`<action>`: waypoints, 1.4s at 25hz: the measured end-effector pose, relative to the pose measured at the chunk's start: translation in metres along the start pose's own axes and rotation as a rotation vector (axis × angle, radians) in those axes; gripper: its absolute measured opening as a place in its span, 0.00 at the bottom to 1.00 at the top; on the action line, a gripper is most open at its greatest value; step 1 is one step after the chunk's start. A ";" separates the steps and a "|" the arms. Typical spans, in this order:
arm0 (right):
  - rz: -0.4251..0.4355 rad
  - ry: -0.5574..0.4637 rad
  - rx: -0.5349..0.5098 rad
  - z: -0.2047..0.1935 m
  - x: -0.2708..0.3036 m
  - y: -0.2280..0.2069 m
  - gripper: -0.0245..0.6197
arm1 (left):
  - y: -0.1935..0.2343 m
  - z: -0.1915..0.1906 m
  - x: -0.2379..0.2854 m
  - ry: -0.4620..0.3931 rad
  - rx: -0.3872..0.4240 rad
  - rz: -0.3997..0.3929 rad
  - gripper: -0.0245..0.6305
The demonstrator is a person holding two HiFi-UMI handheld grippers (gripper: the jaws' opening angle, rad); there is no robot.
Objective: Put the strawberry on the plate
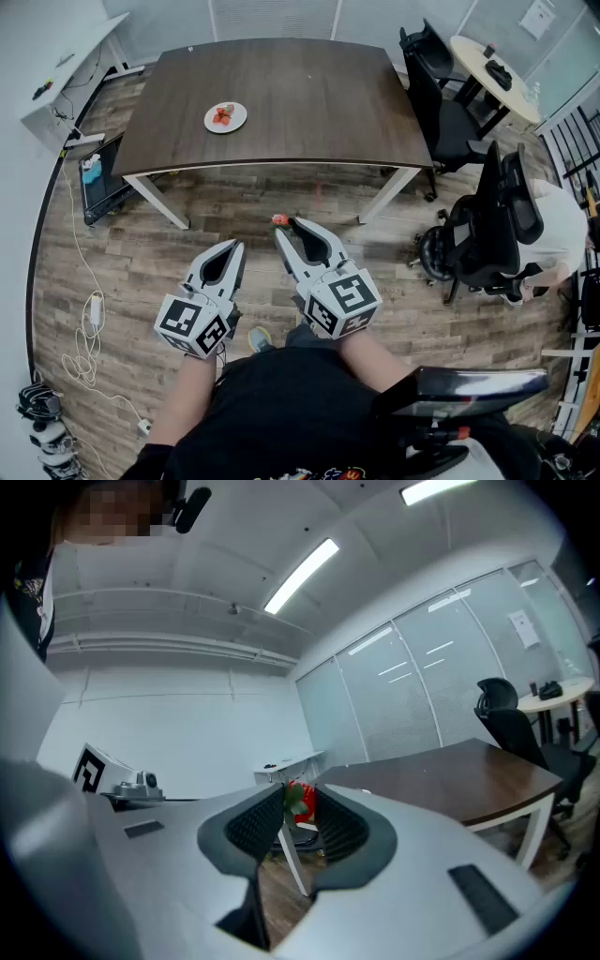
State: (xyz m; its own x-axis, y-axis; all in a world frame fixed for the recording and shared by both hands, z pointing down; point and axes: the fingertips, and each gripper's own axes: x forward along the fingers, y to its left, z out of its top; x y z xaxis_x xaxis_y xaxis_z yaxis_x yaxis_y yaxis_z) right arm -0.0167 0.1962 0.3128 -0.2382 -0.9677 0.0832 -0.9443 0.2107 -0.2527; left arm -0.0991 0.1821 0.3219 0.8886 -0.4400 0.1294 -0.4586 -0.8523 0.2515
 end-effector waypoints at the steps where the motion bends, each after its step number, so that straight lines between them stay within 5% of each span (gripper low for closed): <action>1: -0.002 0.003 0.000 -0.002 -0.004 0.005 0.21 | 0.000 -0.001 -0.007 -0.001 -0.002 0.007 0.04; 15: -0.025 -0.009 0.005 -0.017 -0.023 0.030 0.21 | 0.006 -0.008 -0.044 -0.017 0.000 0.024 0.04; 35: 0.041 0.030 0.016 0.006 -0.003 -0.109 0.21 | -0.012 -0.008 0.084 -0.003 -0.001 0.091 0.04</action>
State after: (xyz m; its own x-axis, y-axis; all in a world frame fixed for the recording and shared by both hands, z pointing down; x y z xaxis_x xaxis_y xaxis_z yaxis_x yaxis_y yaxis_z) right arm 0.0880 0.1753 0.3346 -0.2838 -0.9535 0.1011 -0.9298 0.2479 -0.2722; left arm -0.0190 0.1577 0.3377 0.8432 -0.5167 0.1485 -0.5376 -0.8084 0.2397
